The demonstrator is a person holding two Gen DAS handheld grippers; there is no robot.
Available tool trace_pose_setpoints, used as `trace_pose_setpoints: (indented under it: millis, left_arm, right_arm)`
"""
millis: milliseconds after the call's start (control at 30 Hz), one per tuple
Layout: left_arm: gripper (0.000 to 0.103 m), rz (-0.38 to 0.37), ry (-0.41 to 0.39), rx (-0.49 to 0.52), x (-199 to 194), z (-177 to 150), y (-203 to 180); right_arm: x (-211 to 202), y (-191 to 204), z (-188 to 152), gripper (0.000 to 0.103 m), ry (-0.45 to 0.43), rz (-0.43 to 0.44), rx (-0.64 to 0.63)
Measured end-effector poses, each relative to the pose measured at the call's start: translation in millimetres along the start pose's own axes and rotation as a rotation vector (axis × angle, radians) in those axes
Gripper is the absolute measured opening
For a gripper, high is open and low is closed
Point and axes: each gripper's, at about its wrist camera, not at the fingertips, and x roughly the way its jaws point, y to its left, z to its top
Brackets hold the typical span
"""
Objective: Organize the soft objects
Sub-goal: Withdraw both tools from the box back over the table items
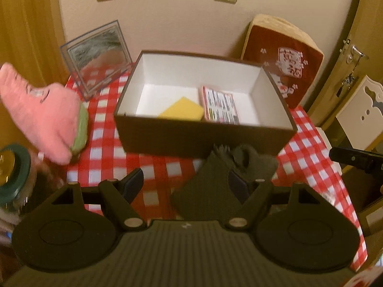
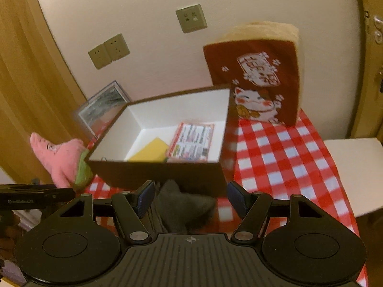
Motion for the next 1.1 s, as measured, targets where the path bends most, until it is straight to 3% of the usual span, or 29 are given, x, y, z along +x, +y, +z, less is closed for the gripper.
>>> trace_pose_setpoints:
  millis: [467,800,1100]
  left_arm:
    - [0.076,0.006,0.038,-0.018,-18,-60,3]
    - [0.075,0.015,0.111,-0.01,-5,-95,-7]
    - [0.075,0.025,0.132,-0.011,13,-116,-18]
  right_arm:
    - [-34,-25,-64,0.067,0.087,-0.039,0.034]
    - [-41,-53,-93,0.067,0.123,-0.098,0.037]
    - [-29,-81,-99,0.071,0.106,-0.111,-0.084]
